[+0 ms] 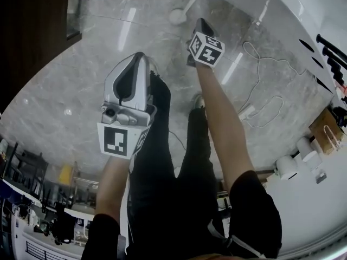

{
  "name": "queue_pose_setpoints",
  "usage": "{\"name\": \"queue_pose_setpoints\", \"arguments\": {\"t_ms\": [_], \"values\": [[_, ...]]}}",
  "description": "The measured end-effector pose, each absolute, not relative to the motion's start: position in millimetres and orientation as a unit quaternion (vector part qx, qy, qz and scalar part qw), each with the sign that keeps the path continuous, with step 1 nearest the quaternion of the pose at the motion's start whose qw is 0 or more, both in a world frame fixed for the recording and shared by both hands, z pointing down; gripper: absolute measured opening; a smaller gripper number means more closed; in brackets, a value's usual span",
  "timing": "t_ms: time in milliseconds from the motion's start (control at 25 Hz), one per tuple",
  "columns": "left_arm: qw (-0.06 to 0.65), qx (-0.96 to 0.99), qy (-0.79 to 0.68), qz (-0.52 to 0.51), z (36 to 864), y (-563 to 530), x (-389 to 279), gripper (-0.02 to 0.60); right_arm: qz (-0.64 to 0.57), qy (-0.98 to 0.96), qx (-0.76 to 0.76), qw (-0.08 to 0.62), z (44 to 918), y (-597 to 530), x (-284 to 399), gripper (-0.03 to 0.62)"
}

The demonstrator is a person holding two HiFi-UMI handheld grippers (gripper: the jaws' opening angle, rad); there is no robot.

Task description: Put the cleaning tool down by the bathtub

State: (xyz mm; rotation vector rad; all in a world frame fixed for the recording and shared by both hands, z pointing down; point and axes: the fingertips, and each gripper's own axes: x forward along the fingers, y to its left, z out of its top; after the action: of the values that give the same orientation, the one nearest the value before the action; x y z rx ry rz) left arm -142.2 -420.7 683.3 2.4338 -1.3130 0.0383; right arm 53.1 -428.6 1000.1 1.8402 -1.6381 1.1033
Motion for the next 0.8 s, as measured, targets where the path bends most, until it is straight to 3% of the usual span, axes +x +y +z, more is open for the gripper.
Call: {"name": "queue_pose_setpoints", "arguments": {"t_ms": [800], "values": [[0.163,0.859,-0.485,0.009,489.5,-325.5,-76.3,0.008,0.368,-0.680,0.612,0.166,709.8,-318.3,59.2,0.000]]}}
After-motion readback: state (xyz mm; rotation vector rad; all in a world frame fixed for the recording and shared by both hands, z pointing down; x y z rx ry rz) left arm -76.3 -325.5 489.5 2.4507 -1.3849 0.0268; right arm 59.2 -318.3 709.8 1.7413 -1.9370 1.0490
